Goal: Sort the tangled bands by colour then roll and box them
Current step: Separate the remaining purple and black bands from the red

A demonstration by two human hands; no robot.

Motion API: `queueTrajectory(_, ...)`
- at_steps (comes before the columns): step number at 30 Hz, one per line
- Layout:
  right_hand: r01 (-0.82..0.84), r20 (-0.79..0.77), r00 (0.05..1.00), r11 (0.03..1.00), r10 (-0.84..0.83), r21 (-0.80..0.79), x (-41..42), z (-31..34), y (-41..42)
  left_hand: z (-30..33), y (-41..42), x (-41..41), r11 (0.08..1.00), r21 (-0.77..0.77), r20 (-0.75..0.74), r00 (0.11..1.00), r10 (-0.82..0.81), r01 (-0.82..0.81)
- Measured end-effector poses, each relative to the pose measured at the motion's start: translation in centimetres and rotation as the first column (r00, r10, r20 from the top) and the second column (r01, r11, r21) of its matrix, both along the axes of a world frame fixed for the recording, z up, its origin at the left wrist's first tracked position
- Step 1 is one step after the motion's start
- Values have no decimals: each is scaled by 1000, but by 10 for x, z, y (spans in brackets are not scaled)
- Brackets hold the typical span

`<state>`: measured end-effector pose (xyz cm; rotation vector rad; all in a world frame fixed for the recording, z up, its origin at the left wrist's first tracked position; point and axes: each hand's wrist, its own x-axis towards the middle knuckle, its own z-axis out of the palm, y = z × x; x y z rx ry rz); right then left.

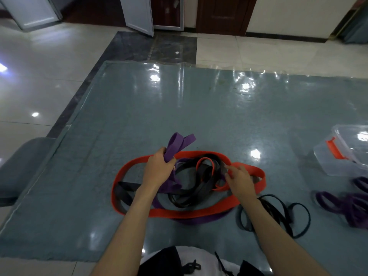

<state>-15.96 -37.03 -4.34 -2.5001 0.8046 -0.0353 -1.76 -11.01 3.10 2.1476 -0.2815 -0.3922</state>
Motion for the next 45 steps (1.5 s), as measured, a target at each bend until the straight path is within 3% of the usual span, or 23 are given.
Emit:
queueTrajectory(2,26,-133,990,993,-41,-113,8,-2,1,-1,-2,2,1000,3,-5,1000,-5,5)
queueTrajectory(4,112,-166,977,983,-135,-143,12,-4,1,-1,-4,4,1000,6,2,1000,-8,8)
queueTrajectory(6,238,-82,967,969,-243,-68,14,-7,-2,-2,-6,7,1000,14,8,1000,-10,10)
queueTrajectory(9,297,74,952,955,-296,-4,13,-12,-8,-6,-7,12,1000,19,-1,1000,-4,4)
queueTrajectory(13,287,229,941,947,-250,-147,19,-8,-15,-11,-8,19,999,30,0,1000,20,-20)
queueTrajectory(21,253,571,785,966,-239,58,57,29,-31,-11,-10,22,1000,17,-3,1000,17,-17)
queueTrajectory(24,227,616,739,961,-274,156,68,41,-36,-9,-9,20,1000,22,1,1000,19,-20)
queueTrajectory(27,206,502,824,964,-264,168,71,41,-37,-10,-8,17,999,29,14,1000,25,-25)
queueTrajectory(30,198,288,929,970,-232,143,65,31,-40,-11,-7,14,999,32,18,999,28,-28)
queueTrajectory(34,156,-14,988,978,-155,139,47,22,-33,-13,-5,12,997,67,29,999,30,-32)
queueTrajectory(36,143,-32,989,989,-144,-29,37,17,-22,-16,-5,11,994,108,60,998,20,-27)
queueTrajectory(38,125,92,989,986,-115,-107,31,12,-10,-20,-6,10,992,124,85,996,6,-17)
queueTrajectory(40,49,129,990,998,-52,27,30,5,1,-25,-9,8,991,136,87,996,-8,-4)
queueTrajectory(43,-65,-57,996,985,75,157,30,-5,15,-32,-22,8,983,183,92,995,-46,29)
queueTrajectory(45,-29,-97,994,987,45,161,30,-9,21,-39,-36,8,979,189,45,995,-90,80)
